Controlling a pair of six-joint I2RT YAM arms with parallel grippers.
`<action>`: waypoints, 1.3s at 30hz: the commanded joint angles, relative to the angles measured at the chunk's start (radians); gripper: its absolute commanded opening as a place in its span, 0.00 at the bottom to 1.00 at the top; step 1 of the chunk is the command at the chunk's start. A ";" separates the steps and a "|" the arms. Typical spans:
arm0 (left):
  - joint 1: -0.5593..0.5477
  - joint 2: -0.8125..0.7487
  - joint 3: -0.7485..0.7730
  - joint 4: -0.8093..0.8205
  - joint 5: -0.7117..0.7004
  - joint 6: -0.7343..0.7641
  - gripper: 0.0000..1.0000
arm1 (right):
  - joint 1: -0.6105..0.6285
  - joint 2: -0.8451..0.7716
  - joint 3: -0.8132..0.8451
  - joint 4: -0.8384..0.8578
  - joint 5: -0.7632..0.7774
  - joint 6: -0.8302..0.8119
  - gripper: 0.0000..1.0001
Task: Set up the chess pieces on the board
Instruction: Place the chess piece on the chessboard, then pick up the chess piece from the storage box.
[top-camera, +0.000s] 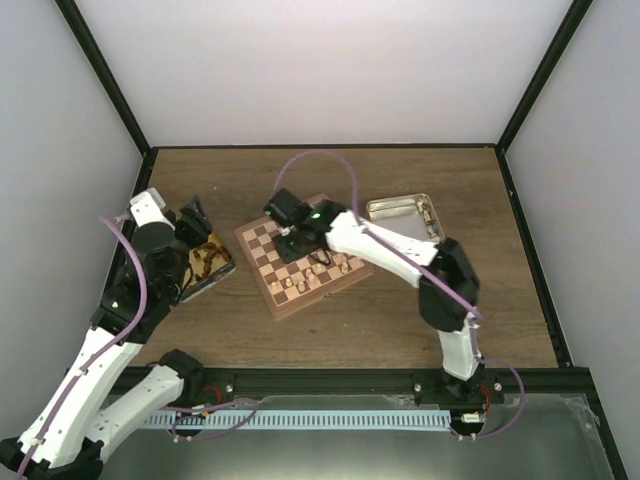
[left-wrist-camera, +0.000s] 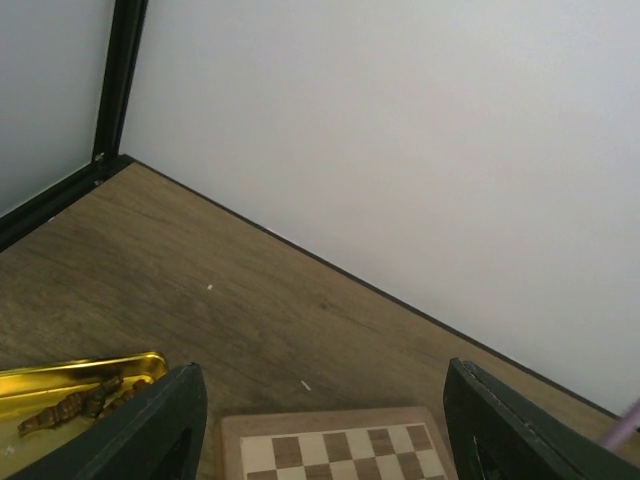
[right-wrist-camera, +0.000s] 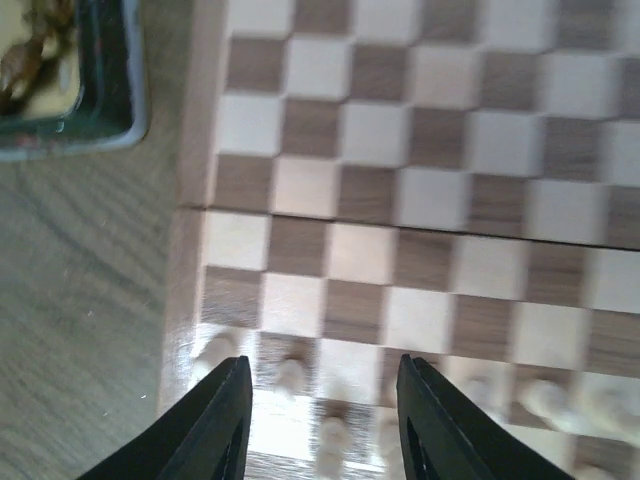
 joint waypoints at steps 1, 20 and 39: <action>0.005 -0.021 -0.021 0.059 0.063 0.052 0.68 | -0.118 -0.198 -0.156 0.150 0.110 0.134 0.43; 0.004 0.040 -0.042 0.136 0.213 0.073 0.76 | -0.666 -0.312 -0.620 0.466 0.387 0.091 0.29; 0.004 0.092 -0.041 0.141 0.216 0.082 0.76 | -0.734 0.006 -0.421 0.508 0.569 -0.053 0.24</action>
